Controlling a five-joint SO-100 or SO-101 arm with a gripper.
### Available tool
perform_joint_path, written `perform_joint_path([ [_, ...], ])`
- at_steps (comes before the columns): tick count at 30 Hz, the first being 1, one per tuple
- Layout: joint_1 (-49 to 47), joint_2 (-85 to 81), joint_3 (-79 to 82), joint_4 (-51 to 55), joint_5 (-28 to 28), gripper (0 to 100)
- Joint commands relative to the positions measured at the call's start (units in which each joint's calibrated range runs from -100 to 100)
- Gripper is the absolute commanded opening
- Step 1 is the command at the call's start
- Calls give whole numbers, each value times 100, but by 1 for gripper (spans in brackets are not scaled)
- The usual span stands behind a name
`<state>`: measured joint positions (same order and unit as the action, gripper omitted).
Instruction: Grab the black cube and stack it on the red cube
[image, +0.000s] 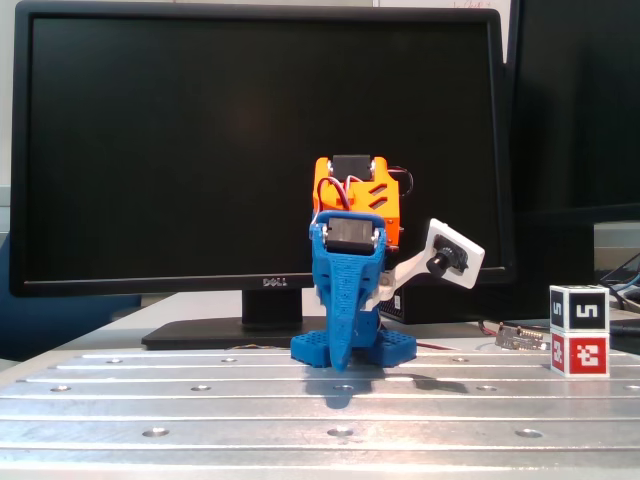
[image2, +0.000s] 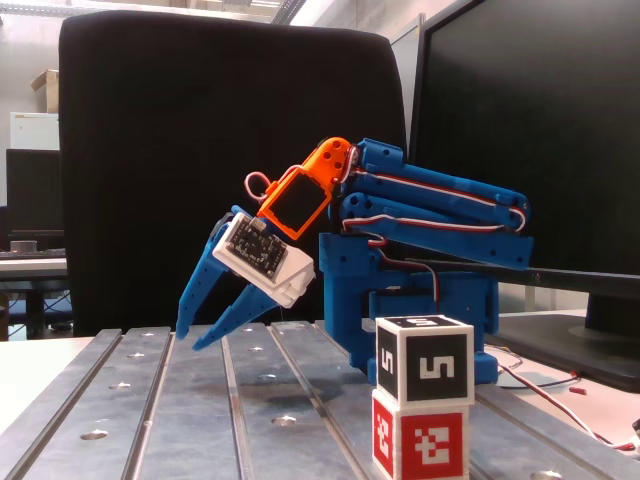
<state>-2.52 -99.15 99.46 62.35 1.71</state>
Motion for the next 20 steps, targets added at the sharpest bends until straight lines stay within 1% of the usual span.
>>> perform_joint_path([
  [1,-18,-26,27,19,-13,5],
  [4,-18,-26,27,79,-13,5],
  [9,27,-26,27,507,19,5],
  [20,49,-26,27,524,24,5],
])
